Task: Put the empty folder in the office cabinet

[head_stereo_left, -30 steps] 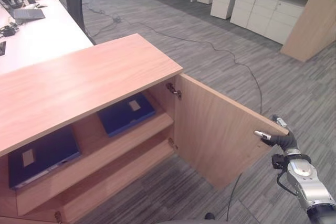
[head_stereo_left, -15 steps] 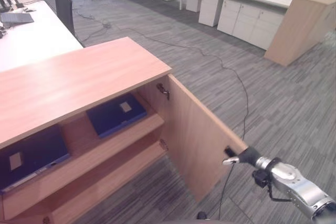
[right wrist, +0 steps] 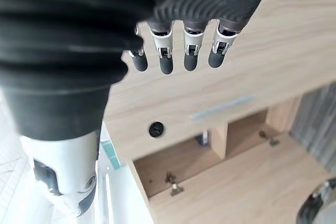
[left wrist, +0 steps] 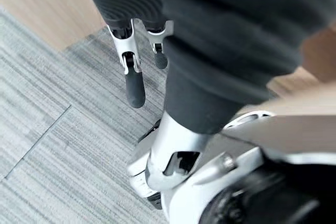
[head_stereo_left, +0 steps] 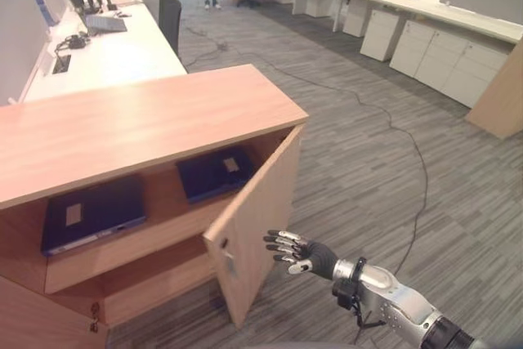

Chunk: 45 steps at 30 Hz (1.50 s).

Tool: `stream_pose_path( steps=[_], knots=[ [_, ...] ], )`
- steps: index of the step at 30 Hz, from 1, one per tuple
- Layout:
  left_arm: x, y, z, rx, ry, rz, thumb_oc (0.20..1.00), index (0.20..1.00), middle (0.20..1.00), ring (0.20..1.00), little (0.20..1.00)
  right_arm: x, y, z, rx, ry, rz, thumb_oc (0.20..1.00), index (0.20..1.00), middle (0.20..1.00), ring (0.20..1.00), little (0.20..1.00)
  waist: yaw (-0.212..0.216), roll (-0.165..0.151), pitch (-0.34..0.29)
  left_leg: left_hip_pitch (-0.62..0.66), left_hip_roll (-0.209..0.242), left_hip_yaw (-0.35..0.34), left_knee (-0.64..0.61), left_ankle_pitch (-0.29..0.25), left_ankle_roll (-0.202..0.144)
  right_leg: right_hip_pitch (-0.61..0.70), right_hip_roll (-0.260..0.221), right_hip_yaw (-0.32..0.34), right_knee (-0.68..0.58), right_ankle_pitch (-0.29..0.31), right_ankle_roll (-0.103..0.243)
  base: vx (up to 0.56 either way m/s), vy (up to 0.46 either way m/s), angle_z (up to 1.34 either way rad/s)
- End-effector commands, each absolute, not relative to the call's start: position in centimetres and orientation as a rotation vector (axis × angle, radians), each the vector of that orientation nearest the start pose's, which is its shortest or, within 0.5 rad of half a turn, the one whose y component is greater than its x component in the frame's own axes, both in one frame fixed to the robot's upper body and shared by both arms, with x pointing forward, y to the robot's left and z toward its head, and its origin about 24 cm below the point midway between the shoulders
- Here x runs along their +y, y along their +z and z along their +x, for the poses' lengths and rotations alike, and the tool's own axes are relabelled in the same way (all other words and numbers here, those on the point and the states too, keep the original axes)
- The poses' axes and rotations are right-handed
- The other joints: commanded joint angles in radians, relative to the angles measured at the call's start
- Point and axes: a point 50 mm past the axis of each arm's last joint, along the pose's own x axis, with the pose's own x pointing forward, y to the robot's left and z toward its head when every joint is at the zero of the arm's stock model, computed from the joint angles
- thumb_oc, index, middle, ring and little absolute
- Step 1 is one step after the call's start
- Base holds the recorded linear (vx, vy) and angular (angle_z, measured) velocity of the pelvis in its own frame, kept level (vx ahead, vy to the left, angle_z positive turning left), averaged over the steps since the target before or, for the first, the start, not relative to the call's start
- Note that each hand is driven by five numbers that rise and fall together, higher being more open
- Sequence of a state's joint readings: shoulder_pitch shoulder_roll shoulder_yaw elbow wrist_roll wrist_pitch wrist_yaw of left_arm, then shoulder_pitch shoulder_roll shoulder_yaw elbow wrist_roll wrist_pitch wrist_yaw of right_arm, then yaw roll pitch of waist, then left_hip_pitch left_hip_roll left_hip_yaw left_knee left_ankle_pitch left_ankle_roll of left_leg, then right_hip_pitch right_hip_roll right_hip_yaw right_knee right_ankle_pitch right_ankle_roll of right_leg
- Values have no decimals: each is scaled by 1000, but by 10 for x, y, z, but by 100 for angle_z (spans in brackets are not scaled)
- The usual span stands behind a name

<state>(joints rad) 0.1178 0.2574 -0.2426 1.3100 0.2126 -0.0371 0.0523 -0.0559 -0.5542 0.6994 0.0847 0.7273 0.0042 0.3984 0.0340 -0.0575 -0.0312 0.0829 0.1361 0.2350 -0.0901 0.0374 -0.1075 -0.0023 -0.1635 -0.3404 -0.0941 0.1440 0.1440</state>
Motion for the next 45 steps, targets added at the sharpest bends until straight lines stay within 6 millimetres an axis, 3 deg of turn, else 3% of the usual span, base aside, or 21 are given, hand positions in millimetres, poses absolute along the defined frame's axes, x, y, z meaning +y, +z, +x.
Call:
stream_pose_path(
  steps=[1,6,15,16,19,21,22,24,25,26,27,28,30,33,39,45],
  knots=[
    [225,-171,45,1322,-195,564,1000,1000,1000,1000,1000,-73,9,212,285,974,305,1000,1000,1000,1000,1000,20,-19,39,-17,-78,-6,3,-47,58,35,7,1,10,-92,2,-7,30,7],
    [226,-170,51,1301,-181,567,1000,1000,1000,1000,1000,-67,1,206,317,973,330,1000,1000,1000,1000,1000,34,-17,42,-27,-88,-28,3,-46,62,37,-7,-18,12,-84,8,-18,36,14],
    [229,-169,52,1292,-185,591,1000,1000,1000,1000,1000,-76,-18,201,385,888,275,1000,1000,1000,1000,1000,95,-8,47,-64,-160,-158,11,-44,88,66,-98,-143,63,-78,34,9,84,47],
    [230,-169,52,1295,-188,595,1000,1000,1000,1000,1000,-78,-23,199,401,856,275,1000,1000,1000,1000,1000,106,0,51,-56,-186,-198,15,-50,102,69,-136,-169,125,-97,33,142,118,68],
    [231,-169,53,1293,-191,602,1000,1000,1000,1000,1000,-78,-29,197,426,840,265,1000,1000,1000,1000,1000,116,12,61,-23,-207,-245,11,-74,114,75,-180,-171,232,-126,39,117,130,60],
    [233,-168,55,1286,-203,628,1000,1000,1000,1000,1000,-77,-34,193,446,809,288,1000,1000,1000,1000,1000,112,26,86,-2,-249,-324,11,-74,144,46,-262,-144,400,-53,38,44,129,76],
    [234,-168,57,1281,-206,639,1000,1000,1000,1000,1000,-77,-35,193,443,796,295,1000,1000,1000,1000,1000,104,30,92,-4,-253,-355,12,-69,146,31,-272,-114,430,-44,28,-12,30,147],
    [234,-167,61,1261,-211,655,1000,1000,1000,1000,1000,-80,-36,197,438,771,287,1000,1000,1000,1000,1000,83,41,88,-32,-250,-416,14,-41,142,-22,-232,-10,397,-59,-13,-96,-54,146],
    [232,-167,63,1250,-220,661,1000,1000,1000,1000,1000,-84,-36,200,436,761,268,1000,1000,1000,1000,1000,59,53,86,-40,-240,-464,12,-29,131,-61,-156,115,350,-116,-24,-56,-89,98],
    [229,-167,66,1241,-229,662,1000,1000,1000,1000,1000,-86,-36,202,430,754,263,1000,1000,1000,1000,1000,43,55,94,-42,-239,-493,12,-21,121,-93,-102,226,323,-134,-14,12,-91,117],
    [229,-167,66,1240,-230,661,1000,1000,1000,1000,1000,-86,-36,203,429,753,262,1000,1000,1000,1000,1000,46,56,91,-47,-239,-490,12,-20,121,-98,-101,229,320,-130,-13,-6,-127,123],
    [228,-167,70,1233,-250,673,1000,1000,1000,1000,1000,-89,-38,201,447,758,245,1000,1000,1000,1000,1000,12,44,109,-50,-255,-563,7,-8,109,-133,-3,426,272,-144,15,10,-212,141],
    [233,-166,71,1242,-219,672,1000,1000,1000,1000,1000,-88,-40,205,458,753,246,1000,1000,1000,1000,1000,23,21,105,-70,-255,-610,8,-4,91,-86,-18,383,205,-146,13,47,-288,162],
    [234,-166,68,1249,-188,639,1000,1000,1000,1000,1000,-89,-41,206,462,750,242,1000,1000,1000,1000,1000,31,12,94,-86,-240,-647,4,3,76,-62,-14,329,177,-148,16,78,-286,119],
    [239,-165,66,1256,-95,571,1000,1000,1000,1000,1000,-84,-35,214,446,775,216,1000,1000,1000,1000,1000,109,-22,73,-105,-181,-740,10,6,13,37,46,188,71,-176,-24,67,-329,86],
    [243,-164,67,1258,-72,566,1000,1000,1000,1000,1000,-85,-45,205,484,766,213,1000,1000,1000,1000,1000,150,-24,96,-140,-121,-814,25,28,-44,63,102,84,75,-225,-66,-24,-259,57]
  ],
)
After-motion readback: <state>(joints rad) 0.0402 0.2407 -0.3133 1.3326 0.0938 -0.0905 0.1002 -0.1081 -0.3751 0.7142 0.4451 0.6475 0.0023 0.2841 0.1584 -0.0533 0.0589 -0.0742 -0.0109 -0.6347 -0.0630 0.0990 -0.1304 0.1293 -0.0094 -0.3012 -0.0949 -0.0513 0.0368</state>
